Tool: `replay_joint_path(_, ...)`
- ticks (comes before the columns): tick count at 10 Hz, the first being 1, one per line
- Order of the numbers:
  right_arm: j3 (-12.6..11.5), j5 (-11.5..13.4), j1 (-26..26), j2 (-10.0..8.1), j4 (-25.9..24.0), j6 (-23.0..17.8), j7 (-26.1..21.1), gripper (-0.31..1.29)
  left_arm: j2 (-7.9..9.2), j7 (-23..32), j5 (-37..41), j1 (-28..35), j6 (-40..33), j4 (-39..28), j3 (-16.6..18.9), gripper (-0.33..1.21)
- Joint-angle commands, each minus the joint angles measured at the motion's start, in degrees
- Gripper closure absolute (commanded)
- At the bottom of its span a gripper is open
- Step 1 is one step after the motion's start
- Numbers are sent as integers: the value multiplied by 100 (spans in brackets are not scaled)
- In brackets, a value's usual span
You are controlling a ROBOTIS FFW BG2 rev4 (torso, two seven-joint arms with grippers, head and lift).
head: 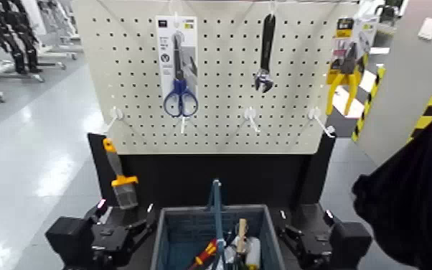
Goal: Grasp the handle of the crate.
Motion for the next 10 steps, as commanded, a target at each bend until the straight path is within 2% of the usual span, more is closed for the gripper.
replay_joint_path(1, -22, 4, 24, 20, 5, 4, -5, 14, -87, -70, 11, -9, 41, -31, 83, 11)
replay_joint_path(3, -4, -5, 24, 29, 5, 4, -5, 14, -114, -132, 108, -26, 199, -84, 91, 11)
replay_joint_path(5, -4, -23, 24, 29, 5, 22, 3, 14, -123, -510, 477, -176, 893, -286, 206, 10)
replay_joint_path(6, -4, -23, 24, 38, 14, 22, 3, 14, -79, -483, 872, -246, 1289, -427, 214, 10)
replay_joint_path(7, -4, -31, 15, 38, 14, 39, 3, 14, 36, -492, 1356, -360, 1675, -532, 223, 10)
replay_joint_path(8, -4, -31, 15, 38, 14, 57, 3, 14, 159, -730, 1962, -527, 2185, -550, 302, 10)
replay_joint_path(10, -4, -31, 6, 29, 14, 92, 3, 14, 264, -923, 3219, -809, 3345, -585, 566, 11)
